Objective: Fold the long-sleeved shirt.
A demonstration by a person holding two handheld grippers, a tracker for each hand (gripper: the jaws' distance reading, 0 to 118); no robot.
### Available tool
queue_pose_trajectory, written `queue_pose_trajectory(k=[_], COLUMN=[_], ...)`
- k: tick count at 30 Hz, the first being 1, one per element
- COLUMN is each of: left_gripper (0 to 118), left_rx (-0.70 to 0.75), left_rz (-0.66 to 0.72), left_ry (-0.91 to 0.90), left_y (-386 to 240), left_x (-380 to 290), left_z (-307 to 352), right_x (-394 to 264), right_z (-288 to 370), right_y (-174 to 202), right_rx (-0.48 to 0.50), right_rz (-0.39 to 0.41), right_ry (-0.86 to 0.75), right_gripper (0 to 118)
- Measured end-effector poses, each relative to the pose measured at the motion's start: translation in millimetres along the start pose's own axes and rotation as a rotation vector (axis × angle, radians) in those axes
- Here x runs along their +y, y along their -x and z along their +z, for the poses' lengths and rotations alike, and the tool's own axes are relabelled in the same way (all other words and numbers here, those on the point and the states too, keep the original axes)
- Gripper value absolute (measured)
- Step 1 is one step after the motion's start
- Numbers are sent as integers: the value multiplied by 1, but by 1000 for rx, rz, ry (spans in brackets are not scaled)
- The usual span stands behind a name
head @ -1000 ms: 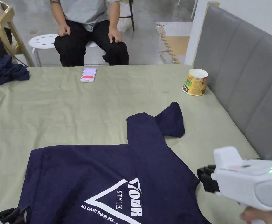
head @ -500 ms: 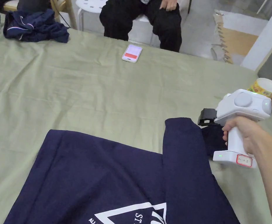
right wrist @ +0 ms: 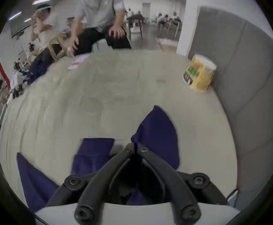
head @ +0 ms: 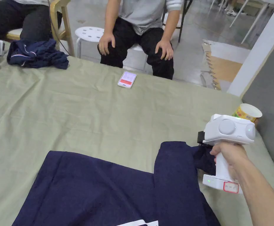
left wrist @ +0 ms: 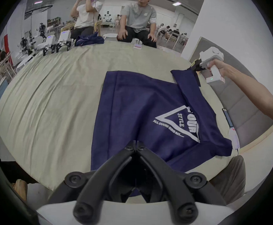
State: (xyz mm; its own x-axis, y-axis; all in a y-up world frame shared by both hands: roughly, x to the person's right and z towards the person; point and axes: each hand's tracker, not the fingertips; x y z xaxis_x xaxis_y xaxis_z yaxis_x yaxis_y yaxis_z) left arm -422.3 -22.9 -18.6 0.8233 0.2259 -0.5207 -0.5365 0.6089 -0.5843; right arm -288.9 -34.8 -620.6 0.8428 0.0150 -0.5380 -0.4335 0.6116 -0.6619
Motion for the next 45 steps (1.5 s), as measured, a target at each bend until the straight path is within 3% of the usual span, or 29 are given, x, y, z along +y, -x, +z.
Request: queue_pose_trajectory(k=[5,9,15,19,23,26,28,29,30,32,33,34,36,37,38,39,40,45], left_gripper=[4,4,4,4,4,4,4,4,4,4,4,4,4,4,4,4,4,4], left_rx=[-27,-56,-71,-66,-69,-74,-77,-77,-77,-78,-75,-71,-79,-90,-103,-112,-120,-134], left_rz=[-8,-24,-10,6,7,-10,-16,-18,-19,-22,-24,-29,-32,-28,-24,-23,-25,-53], left_ry=[-24,-47,-68,-62,-57,-68,-78,-81,-83,-85,-87,-88,-89,-88,-86,-81,-76,-68], left_y=[-3,-10,-8,-8,-12,-22,-23,-24,-25,-25,-27,-29,-30,-31,-32,-33,-34,-40], left_x=[-11,-18,-30,-34,-34,-32,-30,-30,-29,-28,-28,-29,-30,-30,-31,-31,-31,-20], left_z=[19,37,57,58,60,67,71,72,73,73,74,75,76,76,75,74,72,63], right_x=[-26,-67,-174,-247,-294,-306,-294,-289,-287,-285,-286,-287,-291,-293,-296,-299,-303,-317], right_z=[112,162,208,187,129,89,98,102,108,136,152,169,203,218,231,241,246,263], right_y=[7,14,40,56,76,77,71,70,69,63,60,56,42,35,28,22,18,6], right_rx=[101,148,258,362,295,245,283,275,264,265,265,268,314,317,307,297,278,256], right_rz=[52,125,253,262,359,316,234,197,197,203,193,185,146,104,68,46,43,68], right_ry=[-156,-223,-163,16,179,223,185,203,188,114,75,33,-28,-47,-49,-56,-51,-40], right_gripper=[1,1,1,1,1,1,1,7,20,93,115,118,110,84,50,8,0,0])
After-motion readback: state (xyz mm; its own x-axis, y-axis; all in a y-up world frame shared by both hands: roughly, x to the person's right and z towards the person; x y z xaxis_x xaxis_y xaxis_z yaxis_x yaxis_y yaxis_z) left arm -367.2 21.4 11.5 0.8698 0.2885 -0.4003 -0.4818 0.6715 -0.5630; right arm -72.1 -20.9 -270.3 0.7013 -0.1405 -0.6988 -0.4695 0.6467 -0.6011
